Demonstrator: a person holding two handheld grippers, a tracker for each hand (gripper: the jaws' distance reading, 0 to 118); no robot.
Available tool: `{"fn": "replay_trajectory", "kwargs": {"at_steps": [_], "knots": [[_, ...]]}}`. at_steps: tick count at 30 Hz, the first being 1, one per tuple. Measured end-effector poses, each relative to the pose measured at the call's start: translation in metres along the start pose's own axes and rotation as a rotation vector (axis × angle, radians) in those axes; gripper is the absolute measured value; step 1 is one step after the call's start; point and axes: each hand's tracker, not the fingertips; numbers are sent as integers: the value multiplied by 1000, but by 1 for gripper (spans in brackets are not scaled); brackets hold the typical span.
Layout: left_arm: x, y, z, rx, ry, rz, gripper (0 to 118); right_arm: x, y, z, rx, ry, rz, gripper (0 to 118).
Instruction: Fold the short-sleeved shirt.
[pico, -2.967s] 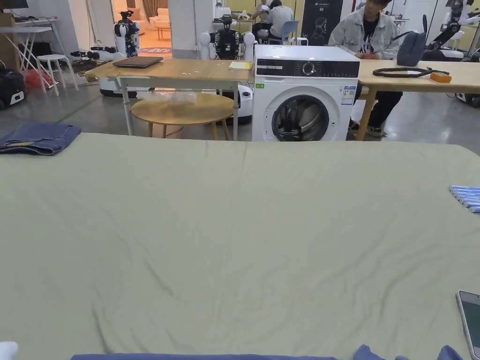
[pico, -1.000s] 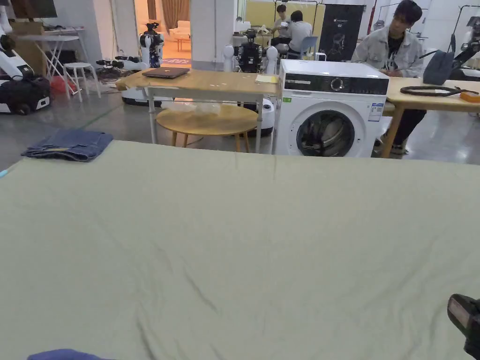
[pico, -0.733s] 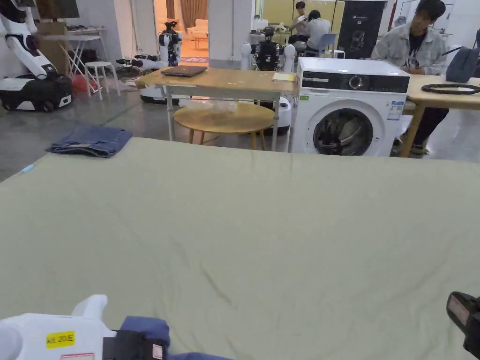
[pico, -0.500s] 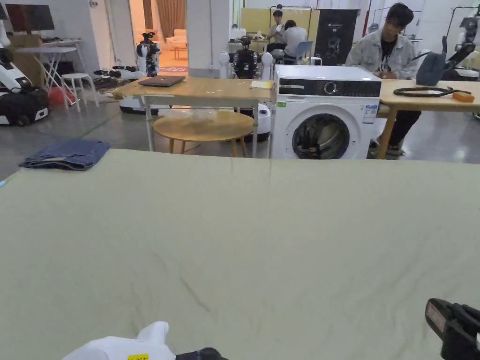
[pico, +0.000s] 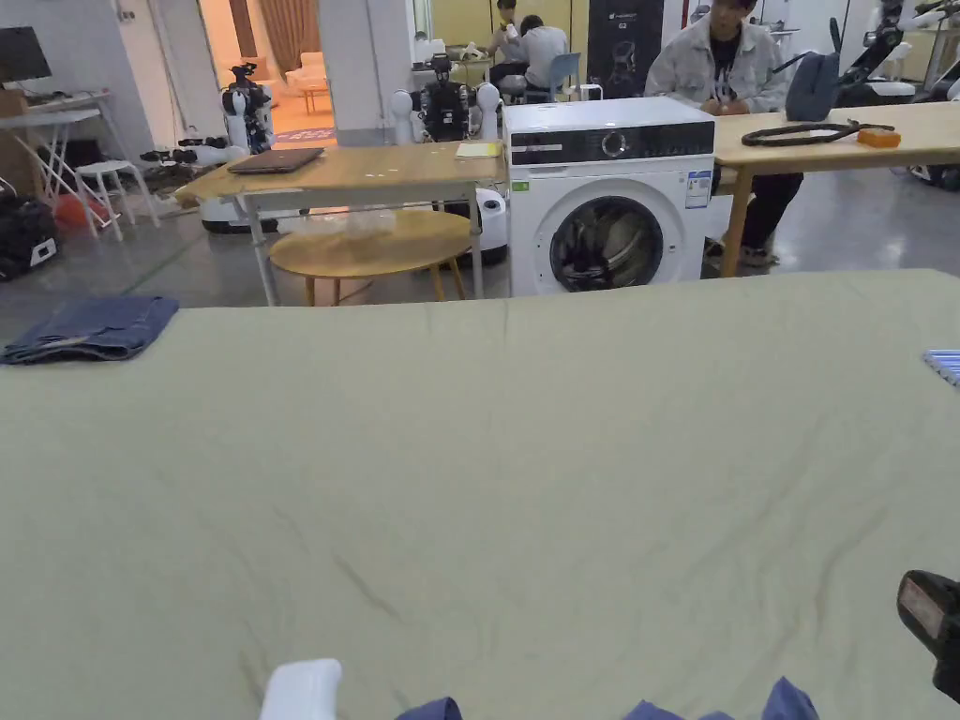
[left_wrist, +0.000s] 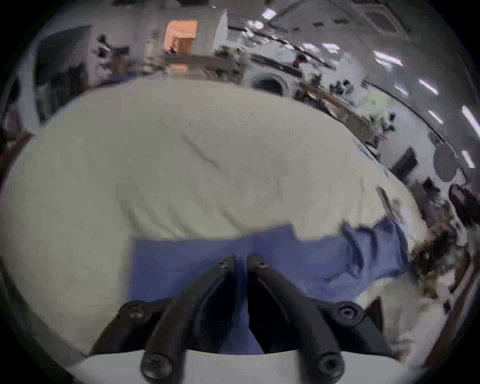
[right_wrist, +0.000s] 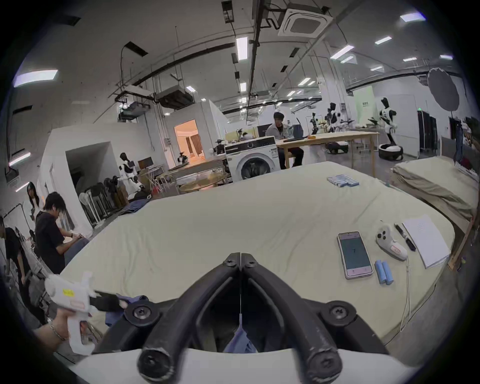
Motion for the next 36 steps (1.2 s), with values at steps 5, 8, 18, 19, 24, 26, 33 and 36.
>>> {"fn": "replay_trajectory", "kwargs": {"at_steps": [5, 8, 18, 19, 24, 26, 33, 36], "knots": [[13, -21, -37, -61, -118, 113, 3, 0, -7, 4, -14, 9, 5, 0], [-2, -7, -20, -66, -245, 190, 3, 3, -5, 5, -16, -6, 21, 0], [-127, 10, 52, 76, -523, 471, 108, -1, -2, 0, -4, -1, 0, 0], [-140, 4, 50, 51, -533, 506, 113, -3, -3, -1, -7, 3, 3, 0], [-174, -31, 15, -67, -568, 728, 113, -12, -4, -2, -24, 21, 23, 0], [-178, -42, -2, 9, -756, 784, 113, -15, -3, -3, -27, 23, 29, 0], [-143, -35, -37, -72, -548, 727, 10, -22, 1, 4, -17, 24, 48, 0], [-153, -35, -23, -59, -638, 795, 10, -21, 3, 9, -9, 11, 56, 0]]}}
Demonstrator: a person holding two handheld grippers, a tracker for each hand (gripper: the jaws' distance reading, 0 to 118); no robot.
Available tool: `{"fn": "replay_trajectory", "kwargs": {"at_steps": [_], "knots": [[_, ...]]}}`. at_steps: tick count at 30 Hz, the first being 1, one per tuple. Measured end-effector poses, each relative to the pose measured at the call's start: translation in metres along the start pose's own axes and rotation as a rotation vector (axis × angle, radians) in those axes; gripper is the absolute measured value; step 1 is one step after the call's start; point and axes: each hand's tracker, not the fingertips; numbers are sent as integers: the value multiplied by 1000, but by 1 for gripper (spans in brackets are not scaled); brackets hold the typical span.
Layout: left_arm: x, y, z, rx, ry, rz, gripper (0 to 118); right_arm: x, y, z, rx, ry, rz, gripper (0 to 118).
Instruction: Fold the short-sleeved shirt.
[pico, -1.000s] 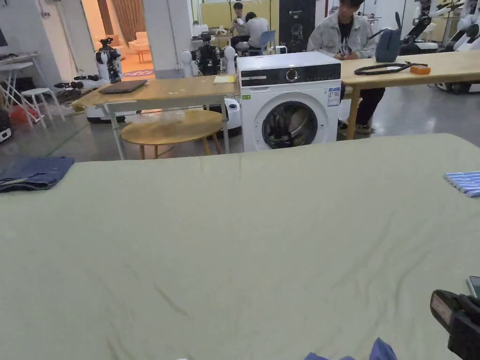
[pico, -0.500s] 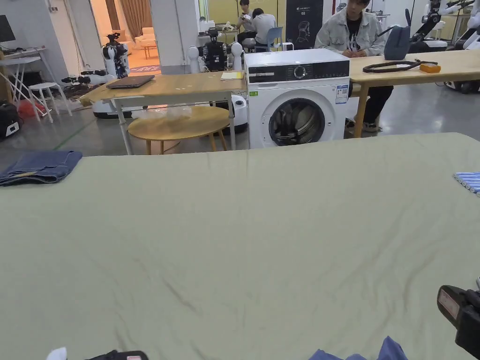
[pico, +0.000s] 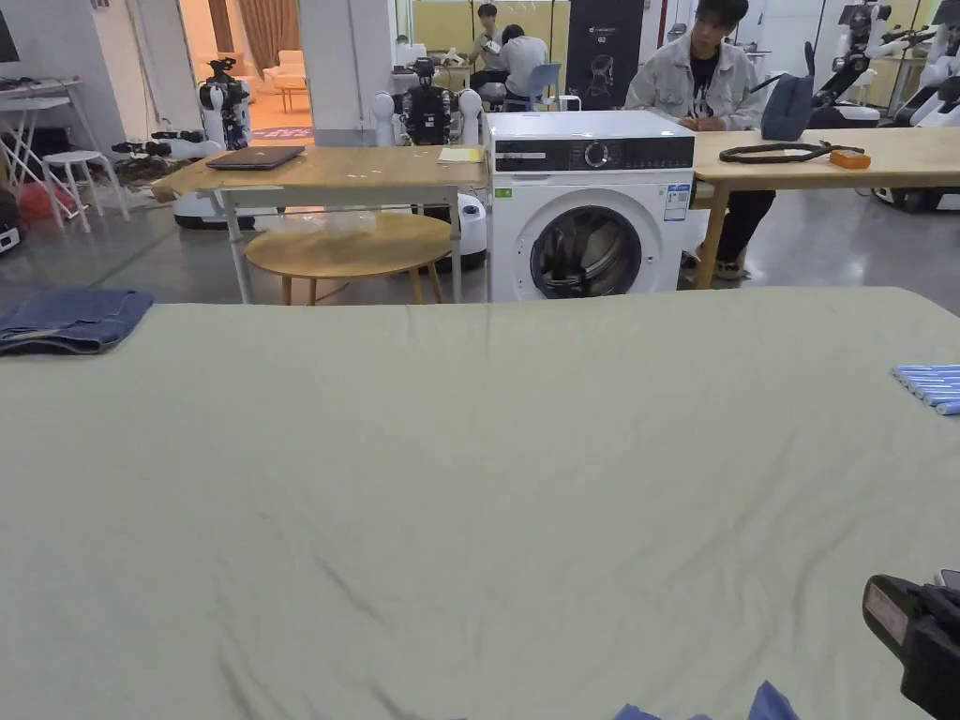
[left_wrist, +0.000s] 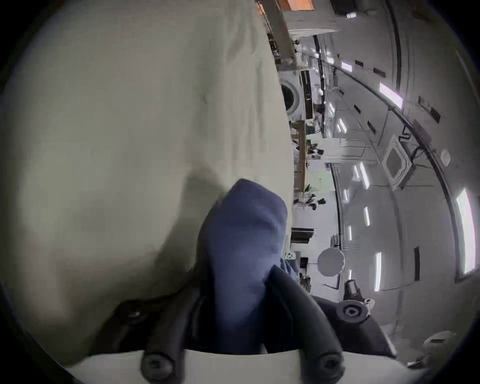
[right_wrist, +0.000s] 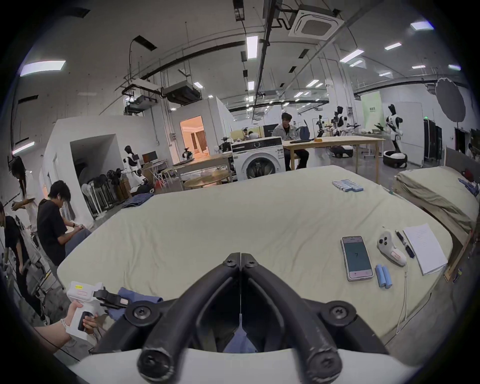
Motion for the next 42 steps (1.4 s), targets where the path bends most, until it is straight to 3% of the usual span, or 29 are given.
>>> {"fn": "replay_trajectory", "kwargs": {"at_steps": [3, 5, 9, 13, 18, 25, 26, 27, 29, 30, 32, 35, 37, 38, 39, 40, 41, 42], "knots": [[7, 2, 28, 32, 78, -72, 10, 2, 2, 2, 8, -12, -4, 0], [8, 5, 54, 66, 54, -61, 10, 3, 3, 2, 11, -13, -7, 0], [15, 9, 118, 255, 99, -79, 10, 1, 3, 1, 12, -5, -10, 0], [64, -13, 141, 351, 275, -227, 10, -1, 0, -8, 5, 20, -22, 0], [128, -41, 94, 229, 281, -470, 10, -7, -2, -14, 0, 57, -24, 0], [184, -82, -58, -22, 326, -753, 10, -1, -5, -3, 7, 58, -37, 0], [186, -92, -83, -60, 343, -774, 13, 4, -6, 0, 11, 46, -45, 0], [185, -99, -100, -81, 357, -770, 31, 9, -8, 2, 13, 37, -49, 0], [179, -107, -136, -192, 312, -705, 88, 18, -9, 9, 16, 2, -51, 0], [175, -107, -149, -268, 270, -665, 105, 22, -10, 12, 19, -15, -51, 0], [173, -113, -156, -285, 216, -612, 105, 32, -10, 19, 22, -35, -61, 0], [184, -112, -138, -182, 195, -666, 105, 45, -12, 25, 28, -62, -86, 0], [194, -113, -115, -39, 226, -756, 89, 50, -14, 26, 32, -73, -98, 0], [198, -116, -104, 30, 258, -819, 73, 51, -14, 25, 33, -75, -103, 0], [200, -121, -96, 79, 301, -898, 47, 52, -15, 23, 33, -74, -107, 0], [202, -131, -89, 127, 337, -996, 29, 51, -16, 21, 31, -70, -111, 0], [199, -137, -85, 138, 357, -1064, 14, 50, -17, 19, 30, -66, -113, 0], [195, -144, -85, 109, 361, -1102, 7, 49, -18, 16, 26, -59, -115, 0]]}}
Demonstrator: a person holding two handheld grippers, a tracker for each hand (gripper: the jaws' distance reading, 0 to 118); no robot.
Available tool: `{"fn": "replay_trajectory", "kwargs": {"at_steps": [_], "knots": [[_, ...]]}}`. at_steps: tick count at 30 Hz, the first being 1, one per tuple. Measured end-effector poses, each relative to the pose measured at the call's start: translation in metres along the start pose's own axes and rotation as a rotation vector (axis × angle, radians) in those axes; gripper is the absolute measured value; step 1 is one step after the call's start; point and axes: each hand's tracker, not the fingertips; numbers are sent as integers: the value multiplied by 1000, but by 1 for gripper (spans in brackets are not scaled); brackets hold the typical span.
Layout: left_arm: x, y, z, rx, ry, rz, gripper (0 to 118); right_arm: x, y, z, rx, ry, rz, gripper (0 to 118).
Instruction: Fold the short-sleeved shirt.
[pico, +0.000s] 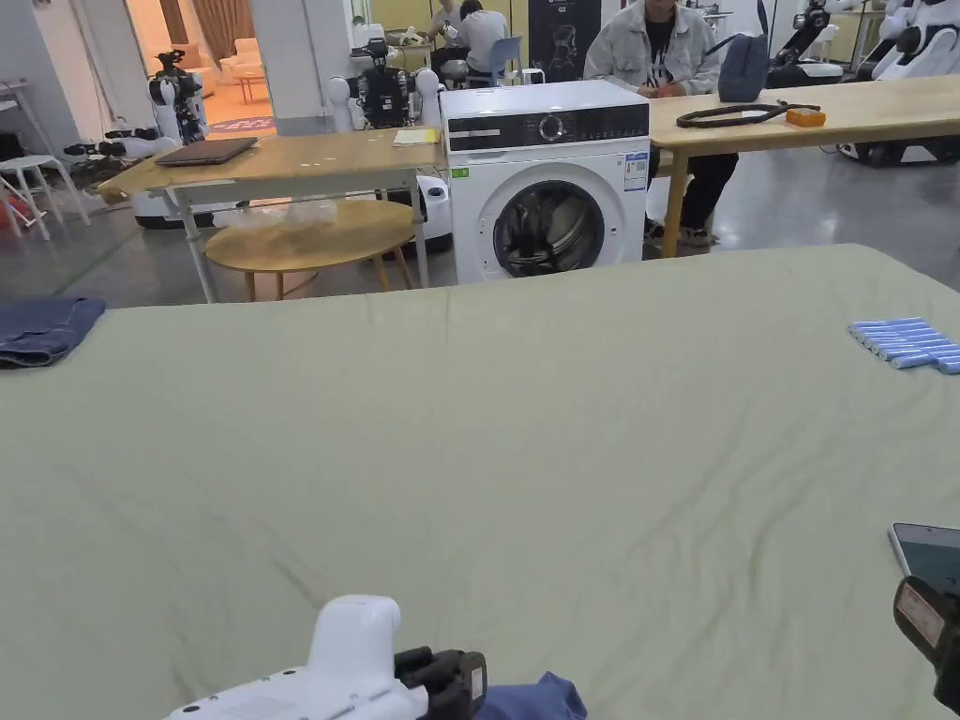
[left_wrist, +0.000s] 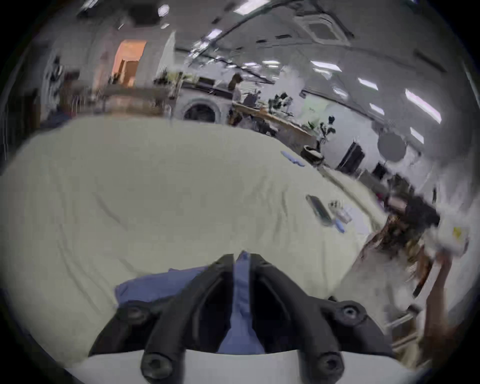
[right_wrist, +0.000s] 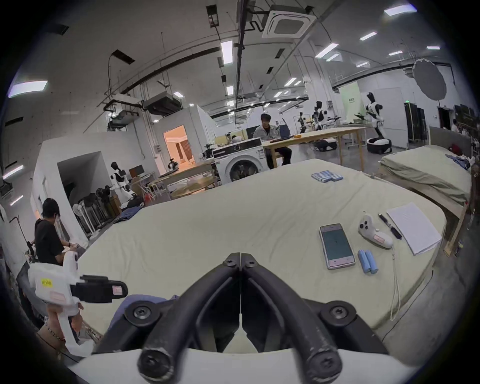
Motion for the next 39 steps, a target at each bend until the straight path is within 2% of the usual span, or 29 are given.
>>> {"fn": "replay_trajectory", "kwargs": {"at_steps": [2, 5, 7, 8, 11, 16, 19, 24, 27, 29, 30, 31, 32, 34, 35, 36, 37, 39], "knots": [[10, -16, -14, -88, -72, -13, 7, -5, -3, -7, -15, 20, 0, 0], [18, -50, -61, -256, -119, 39, 7, -15, -7, -14, -36, 53, 7, 0], [20, -68, -94, -385, -67, 23, 5, -22, -9, -14, -50, 74, 27, 0], [18, -73, -96, -371, -77, 30, 4, -26, -9, -12, -55, 82, 47, 0], [10, -51, -75, -292, -149, 170, 4, -34, -7, -9, -65, 97, 106, 0], [-18, -16, -13, -111, -147, 202, 4, -56, -9, -22, -110, 205, 131, 0], [-50, -8, 27, -8, -154, 286, 4, -83, -19, -38, -191, 284, 191, 0], [-108, -27, 75, 104, -124, 491, 4, -125, -63, -88, -447, 395, 287, 0], [-138, -52, 87, 118, -143, 665, 4, -140, -111, -133, -699, 369, 357, 0], [-153, -71, 91, 112, -177, 752, 4, -142, -150, -160, -841, 320, 444, 0], [-158, -79, 91, 113, -207, 787, 5, -142, -159, -164, -822, 289, 475, 0], [-165, -86, 89, 105, -248, 826, 5, -140, -151, -160, -751, 320, 442, 0], [-171, -92, 85, 69, -296, 864, 7, -140, -141, -158, -771, 323, 415, 0], [-186, -99, 66, -17, -358, 932, 43, -135, -132, -159, -797, 338, 365, 0], [-190, -100, 54, -43, -383, 936, 69, -132, -133, -162, -810, 346, 361, 0], [-190, -100, 39, -69, -396, 936, 104, -130, -135, -164, -816, 353, 355, 0], [-189, -100, 24, -104, -377, 929, 115, -128, -134, -165, -817, 356, 345, 0], [-188, -102, -4, -135, -331, 884, 116, -124, -134, -163, -804, 372, 323, 0]]}}
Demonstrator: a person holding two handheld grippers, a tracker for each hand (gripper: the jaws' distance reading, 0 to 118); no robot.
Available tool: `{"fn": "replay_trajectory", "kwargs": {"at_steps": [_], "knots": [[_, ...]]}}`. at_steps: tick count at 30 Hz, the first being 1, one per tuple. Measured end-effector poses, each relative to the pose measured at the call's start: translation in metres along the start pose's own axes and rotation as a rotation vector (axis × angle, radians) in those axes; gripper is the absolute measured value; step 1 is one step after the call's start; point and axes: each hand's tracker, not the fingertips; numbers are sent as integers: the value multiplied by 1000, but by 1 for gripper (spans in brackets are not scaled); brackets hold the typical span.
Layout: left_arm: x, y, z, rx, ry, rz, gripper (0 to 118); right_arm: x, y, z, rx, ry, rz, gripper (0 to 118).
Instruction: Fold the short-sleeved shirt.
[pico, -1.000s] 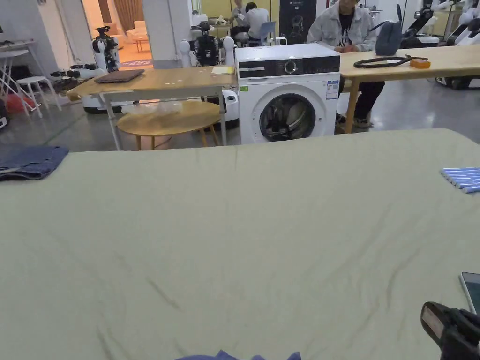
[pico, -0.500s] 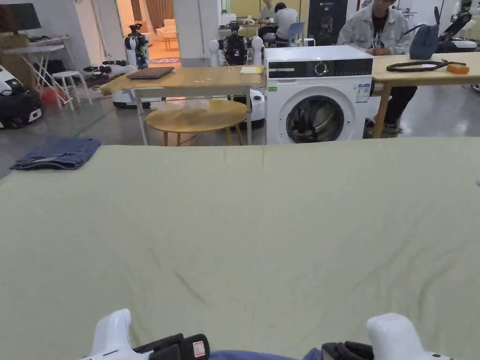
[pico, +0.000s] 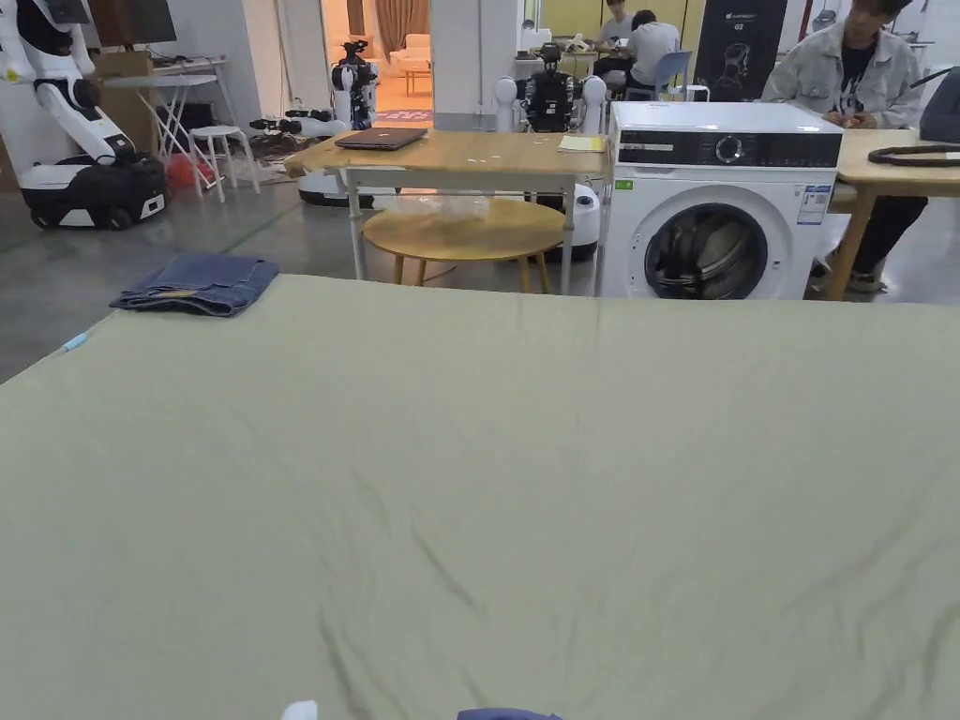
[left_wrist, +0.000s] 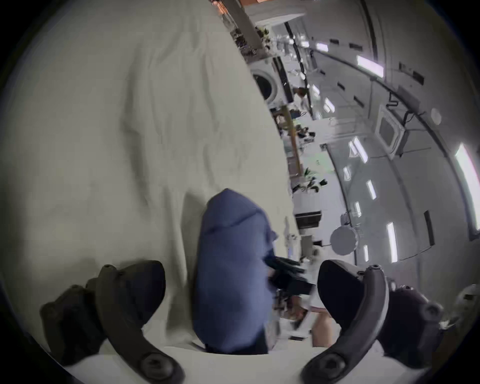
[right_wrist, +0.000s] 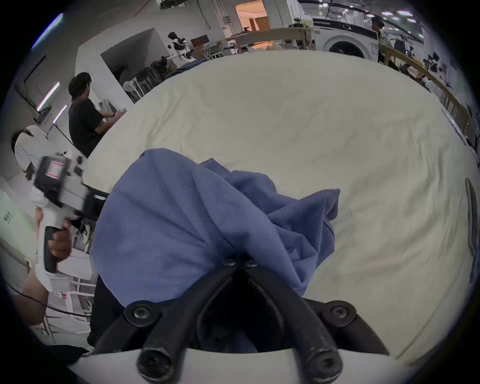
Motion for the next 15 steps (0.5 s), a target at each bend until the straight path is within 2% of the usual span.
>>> {"fn": "replay_trajectory", "kwargs": {"at_steps": [2, 3, 4, 5, 6, 7, 8, 9, 11, 15], "knots": [[-8, 5, -29, -87, 24, 8, 116, 3, -7, -1, 22, 19, -3, 0], [4, -3, -32, -72, -44, -3, 115, 5, -9, -2, 36, 35, -29, 0], [9, -1, -37, -73, -90, 1, 105, 8, -11, -1, 55, 56, -61, 0], [13, 0, -42, -88, -94, 32, 84, 11, -13, 0, 66, 72, -81, 0], [13, 1, -48, -89, -82, 53, 50, 13, -15, -1, 76, 86, -100, 0], [14, -1, -51, -89, -3, 50, 29, 15, -17, 0, 85, 93, -107, 0], [10, -1, -53, -75, 81, 31, 27, 16, -18, 2, 93, 97, -107, 0], [6, -1, -53, -68, 44, 44, 27, 16, -19, 5, 99, 105, -109, 0], [-9, 0, -42, -58, -86, 183, 24, 12, -16, 14, 132, 127, -115, 0], [-15, 7, -7, -11, -96, 159, 24, -2, 8, 36, 222, 173, -72, 0]]}}
